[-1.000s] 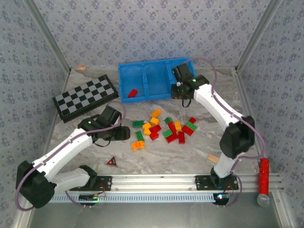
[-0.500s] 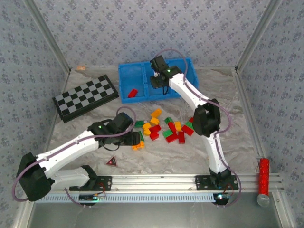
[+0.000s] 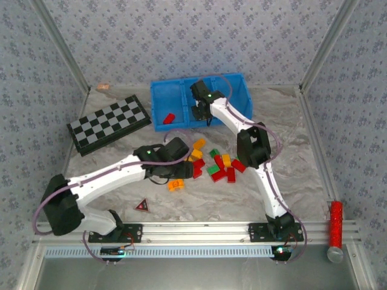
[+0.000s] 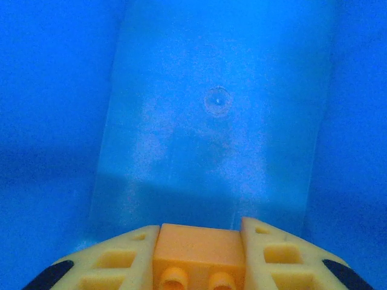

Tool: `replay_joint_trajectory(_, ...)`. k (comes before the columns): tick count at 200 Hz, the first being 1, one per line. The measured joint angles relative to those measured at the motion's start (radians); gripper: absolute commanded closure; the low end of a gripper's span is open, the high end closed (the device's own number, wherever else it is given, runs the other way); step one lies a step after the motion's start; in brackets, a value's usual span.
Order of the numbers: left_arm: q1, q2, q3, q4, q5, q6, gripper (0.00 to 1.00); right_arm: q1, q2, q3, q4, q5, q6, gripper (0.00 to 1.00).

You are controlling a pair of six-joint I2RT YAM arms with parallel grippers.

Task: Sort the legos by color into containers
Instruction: Place the lego in the container, then pick up the lego from the center of the table.

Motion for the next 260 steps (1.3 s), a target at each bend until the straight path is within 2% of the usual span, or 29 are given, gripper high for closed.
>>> replay_joint_trajectory(48, -0.044, 0.211, 0.149, -0.027, -0.030, -0.104, 0.29, -0.006, 0.021, 0.005, 0.013, 0.000, -0.012, 0.62)
replay_joint_trajectory(75, -0.048, 0.295, 0.195, -0.053, -0.041, -0.167, 0.29, -0.006, 0.021, 0.005, 0.018, -0.003, -0.020, 0.53)
replay_joint_trajectory(90, -0.048, 0.336, 0.223, -0.076, -0.054, -0.196, 0.29, -0.006, 0.020, 0.003, 0.024, -0.006, -0.023, 0.45)
replay_joint_trajectory(112, -0.048, 0.397, 0.285, -0.105, -0.066, -0.230, 0.29, -0.008, 0.010, -0.010, 0.036, -0.029, -0.021, 0.37)
replay_joint_trajectory(136, -0.048, 0.447, 0.339, -0.117, -0.070, -0.256, 0.29, -0.013, -0.009, -0.014, 0.034, -0.053, -0.023, 0.37)
replay_joint_trajectory(187, -0.047, 0.515, 0.354, -0.123, -0.065, -0.310, 0.30, -0.018, -0.097, -0.017, 0.027, -0.065, -0.022, 0.45)
replay_joint_trajectory(222, -0.034, 0.541, 0.354, -0.118, -0.043, -0.354, 0.36, -0.021, -0.195, -0.038, 0.023, -0.068, -0.018, 0.44)
replay_joint_trajectory(260, -0.011, 0.577, 0.354, -0.085, -0.019, -0.374, 0.39, -0.035, -0.322, -0.087, 0.017, -0.100, 0.018, 0.44)
